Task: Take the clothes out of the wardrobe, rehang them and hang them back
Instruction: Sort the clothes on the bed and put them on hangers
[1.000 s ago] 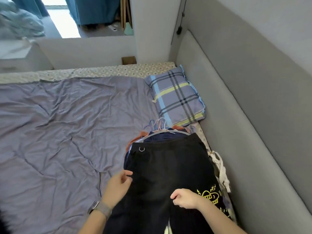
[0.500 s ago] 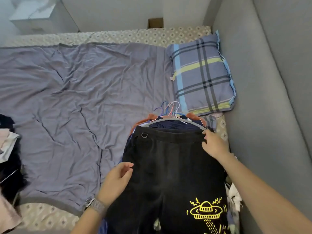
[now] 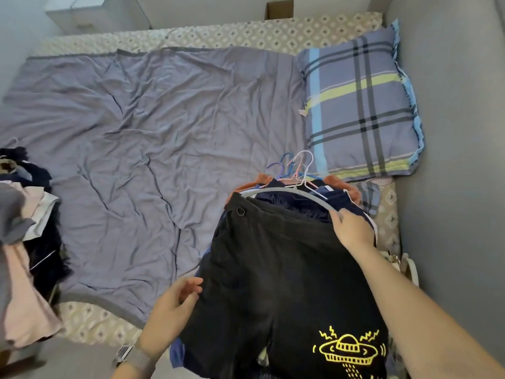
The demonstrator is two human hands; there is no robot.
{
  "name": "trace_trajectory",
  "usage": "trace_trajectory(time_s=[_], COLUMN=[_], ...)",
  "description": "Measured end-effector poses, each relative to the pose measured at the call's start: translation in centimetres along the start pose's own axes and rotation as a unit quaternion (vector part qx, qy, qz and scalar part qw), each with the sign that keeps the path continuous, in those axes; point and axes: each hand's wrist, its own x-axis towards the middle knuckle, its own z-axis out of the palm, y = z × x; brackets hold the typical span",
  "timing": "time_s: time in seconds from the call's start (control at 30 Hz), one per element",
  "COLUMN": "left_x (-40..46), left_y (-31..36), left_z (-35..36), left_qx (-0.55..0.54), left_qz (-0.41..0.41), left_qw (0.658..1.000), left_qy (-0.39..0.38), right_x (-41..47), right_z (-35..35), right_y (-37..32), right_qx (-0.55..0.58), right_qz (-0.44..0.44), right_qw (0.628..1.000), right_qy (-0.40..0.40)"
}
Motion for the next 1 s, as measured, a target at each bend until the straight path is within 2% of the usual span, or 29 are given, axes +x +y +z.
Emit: trace_trajectory(time_s=[0.17, 0.27, 0.33, 0.47, 0.5, 0.6, 0.7, 0.83, 0.9, 1.0], left_x=[-0.4, 0.5, 1.2, 2.1, 2.3, 2.5, 1.7, 0.1, -0.4, -1.0], left_y=[2.5, 3.9, 4.6, 5.6, 5.8, 6.3, 6.3, 6.0, 5.6, 5.3], left_z=[0.1, -0.8, -1.4, -1.4, -1.4, -1.5, -1.3, -2.1, -2.4, -2.6], left_qx=[0.034, 0.131, 0.182, 0.322, 0.328, 0.251, 0.205, 0.212, 0.221, 0.231], left_qz=[0.098, 0.197, 0.236, 0.234, 0.228, 0.209, 0.22, 0.178, 0.155, 0.143], left_qw=[0.994, 0.967, 0.948, 0.915, 0.915, 0.94, 0.938, 0.935, 0.934, 0.93], left_qy=[0.042, 0.089, 0.109, 0.068, 0.06, 0.098, 0.175, 0.22, 0.235, 0.247], right_x=[-7.8, -12.1, -14.3, -16.5, -16.6, -16.1, -14.6, -11.4, -7.6, -0.2], right_z=[-1.0, -2.7, -4.3, -7.9, -8.7, -11.0, -12.4, -13.7, -13.1, -10.2], right_y=[-0.1, 0.9, 1.9, 2.5, 2.7, 2.9, 2.4, 0.6, 0.4, 0.2], right_qx=[0.126, 0.187, 0.223, 0.283, 0.289, 0.288, 0.279, 0.292, 0.335, 0.223], right_qz=[-0.053, -0.072, -0.077, -0.094, -0.101, -0.133, -0.132, -0.129, -0.069, 0.008], right_qw=[0.991, 0.979, 0.969, 0.947, 0.944, 0.939, 0.939, 0.92, 0.919, 0.975], right_qy=[0.007, -0.041, -0.073, -0.118, -0.124, -0.131, -0.151, -0.225, -0.196, 0.002])
